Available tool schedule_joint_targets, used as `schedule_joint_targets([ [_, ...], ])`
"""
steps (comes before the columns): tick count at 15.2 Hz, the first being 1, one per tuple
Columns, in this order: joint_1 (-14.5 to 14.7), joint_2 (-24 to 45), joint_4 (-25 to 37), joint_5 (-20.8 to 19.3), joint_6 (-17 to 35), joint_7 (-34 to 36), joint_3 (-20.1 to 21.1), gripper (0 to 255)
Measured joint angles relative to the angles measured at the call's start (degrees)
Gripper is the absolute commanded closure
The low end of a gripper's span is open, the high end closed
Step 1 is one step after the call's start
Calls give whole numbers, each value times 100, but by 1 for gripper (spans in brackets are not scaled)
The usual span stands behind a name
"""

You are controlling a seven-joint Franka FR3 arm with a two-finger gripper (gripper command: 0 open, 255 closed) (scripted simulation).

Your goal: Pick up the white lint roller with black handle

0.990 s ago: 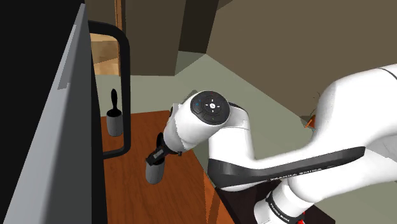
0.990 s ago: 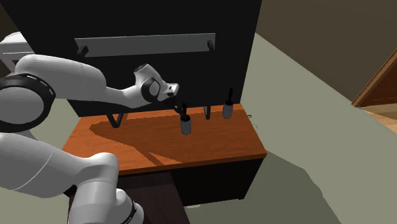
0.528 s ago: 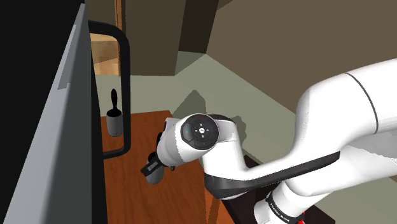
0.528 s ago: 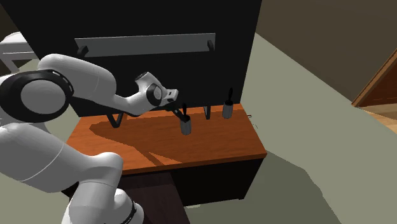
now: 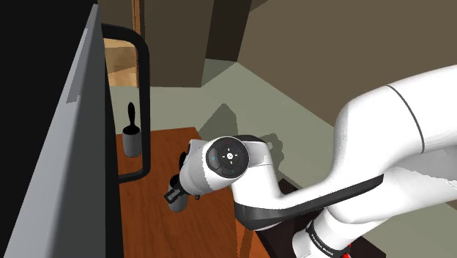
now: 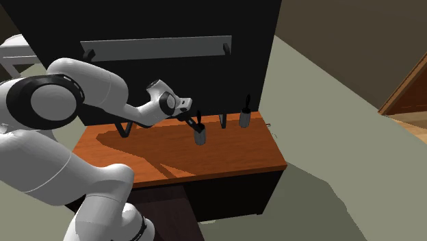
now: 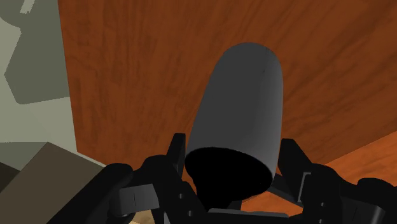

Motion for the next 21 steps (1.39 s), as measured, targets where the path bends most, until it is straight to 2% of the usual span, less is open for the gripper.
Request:
schedule_joint_targets([
  [5, 0, -1, -2, -2, 5, 2, 0, 255],
  [16, 1269, -448, 182, 853, -625, -901, -1277, 255],
  [21, 1593, -634, 328, 1121, -935, -1214, -1631, 255],
])
